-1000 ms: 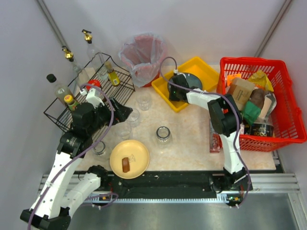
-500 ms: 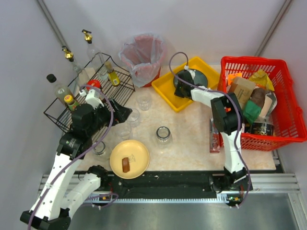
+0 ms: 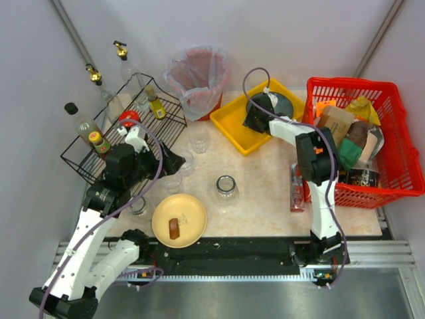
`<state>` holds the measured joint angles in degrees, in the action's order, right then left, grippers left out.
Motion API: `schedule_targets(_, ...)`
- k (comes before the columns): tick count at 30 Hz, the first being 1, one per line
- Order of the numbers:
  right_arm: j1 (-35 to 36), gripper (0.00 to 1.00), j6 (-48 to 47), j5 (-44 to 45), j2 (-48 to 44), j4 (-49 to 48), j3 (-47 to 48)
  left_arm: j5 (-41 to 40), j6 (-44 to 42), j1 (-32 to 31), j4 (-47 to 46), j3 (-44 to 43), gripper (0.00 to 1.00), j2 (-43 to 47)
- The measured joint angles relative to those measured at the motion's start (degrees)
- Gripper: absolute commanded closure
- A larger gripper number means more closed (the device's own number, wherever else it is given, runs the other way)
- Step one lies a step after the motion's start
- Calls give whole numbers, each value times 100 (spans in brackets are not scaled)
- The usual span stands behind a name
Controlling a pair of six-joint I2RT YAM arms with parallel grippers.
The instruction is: Clear the kitchen counter
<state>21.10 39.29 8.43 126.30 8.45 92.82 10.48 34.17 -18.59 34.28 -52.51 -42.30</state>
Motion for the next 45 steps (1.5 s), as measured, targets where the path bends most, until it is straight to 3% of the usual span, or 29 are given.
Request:
schedule_targets(8, 140, 28, -529, -249, -590, 157, -214, 13, -120, 0, 70, 2, 3, -37)
schedule_targets(16, 271, 27, -898, -1486, -2660, 63, -859, 13, -328, 0, 361, -238, 2, -61)
schedule_targets(28, 1484, 28, -1436, -2844, -4977, 503, -2586, -476, -977, 0, 872, -2085, 2, -94)
schedule_targets(34, 2946, 31, -1731, -2570, -5285, 603, -2870, -1023, -1226, 0, 1117, -2796, 2, -13)
schedule_targets(40, 3976, 38, -1718, -1462, -5080, 708, -2881, -1690, -1307, 0, 1296, -3412, 2, -4)
schedule_targets(45, 4721, 41, -1368, -216, -4312, 699, -2914, -1899, -1318, 0, 1458, -3462, 2, 85)
